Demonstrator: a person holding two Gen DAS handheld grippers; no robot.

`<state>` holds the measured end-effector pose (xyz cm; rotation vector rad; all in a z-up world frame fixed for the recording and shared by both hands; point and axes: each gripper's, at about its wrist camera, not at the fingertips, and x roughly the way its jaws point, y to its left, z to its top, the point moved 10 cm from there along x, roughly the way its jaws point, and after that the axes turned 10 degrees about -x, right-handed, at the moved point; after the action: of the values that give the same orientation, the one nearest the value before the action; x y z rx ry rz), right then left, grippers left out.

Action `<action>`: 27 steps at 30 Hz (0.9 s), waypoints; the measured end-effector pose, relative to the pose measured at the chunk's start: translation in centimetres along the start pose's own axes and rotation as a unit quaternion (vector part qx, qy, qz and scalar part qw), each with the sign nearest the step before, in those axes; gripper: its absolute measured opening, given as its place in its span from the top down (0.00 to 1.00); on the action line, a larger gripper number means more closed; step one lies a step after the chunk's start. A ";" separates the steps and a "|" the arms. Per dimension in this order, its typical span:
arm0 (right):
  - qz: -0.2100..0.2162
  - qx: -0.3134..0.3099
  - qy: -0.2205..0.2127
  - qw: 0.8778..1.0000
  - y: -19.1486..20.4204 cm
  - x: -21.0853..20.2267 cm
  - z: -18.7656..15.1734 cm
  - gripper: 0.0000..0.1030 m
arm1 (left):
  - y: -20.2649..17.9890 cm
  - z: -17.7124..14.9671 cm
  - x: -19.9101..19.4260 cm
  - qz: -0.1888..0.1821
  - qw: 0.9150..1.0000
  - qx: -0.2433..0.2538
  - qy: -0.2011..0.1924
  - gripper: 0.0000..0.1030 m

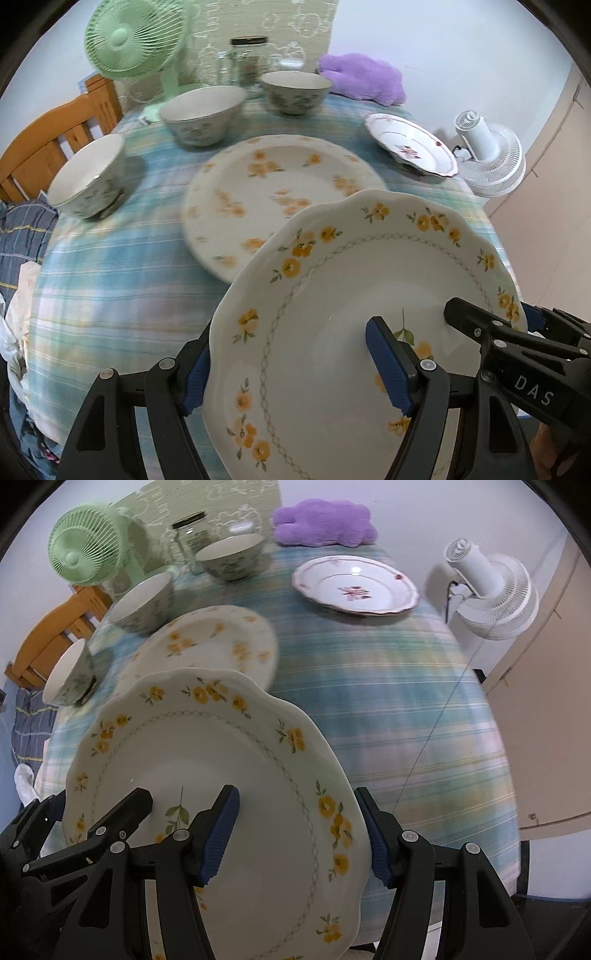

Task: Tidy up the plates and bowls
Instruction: 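Lift the scalloped plate with both grippers and carry it across the table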

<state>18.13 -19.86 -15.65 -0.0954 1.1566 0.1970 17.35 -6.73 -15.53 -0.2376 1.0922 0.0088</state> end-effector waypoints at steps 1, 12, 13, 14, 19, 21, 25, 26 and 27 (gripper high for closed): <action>-0.001 0.001 0.000 1.000 -0.9 0.0 -0.1 0.35 | -0.7 -0.1 0.2 -0.001 1.000 0.001 0.000 0.26; -0.011 0.018 0.007 1.000 -8.7 0.9 -0.9 0.35 | -7.8 -0.7 2.8 -0.008 1.000 0.013 0.007 0.26; -0.011 0.018 0.006 1.000 -9.2 1.0 -1.0 0.35 | -8.2 -0.7 3.0 -0.009 1.000 0.013 0.008 0.26; -0.013 0.016 0.005 1.000 -9.7 1.1 -0.9 0.35 | -8.7 -0.7 3.3 -0.009 1.000 0.011 0.008 0.26; -0.015 0.017 0.012 1.000 -11.7 1.9 -1.0 0.35 | -10.6 -1.0 4.7 -0.009 1.000 0.009 0.017 0.26; -0.015 0.018 0.015 1.000 -12.5 2.3 -1.0 0.35 | -11.2 -0.9 5.3 0.000 1.000 0.009 0.019 0.26; -0.015 0.020 0.022 0.999 -13.8 3.3 -0.8 0.35 | -11.8 -0.9 6.5 0.005 1.000 0.007 0.028 0.26; -0.015 0.020 0.025 0.999 -14.1 3.6 -0.8 0.35 | -11.9 -0.9 6.8 0.006 1.000 0.005 0.030 0.26; -0.015 0.020 0.026 0.999 -14.3 3.9 -0.7 0.35 | -12.0 -0.9 7.3 0.008 0.999 0.002 0.034 0.26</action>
<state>21.88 -33.52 -19.87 -0.0830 1.2105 0.1457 21.43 -19.43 -20.07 -0.2268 1.1622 0.0121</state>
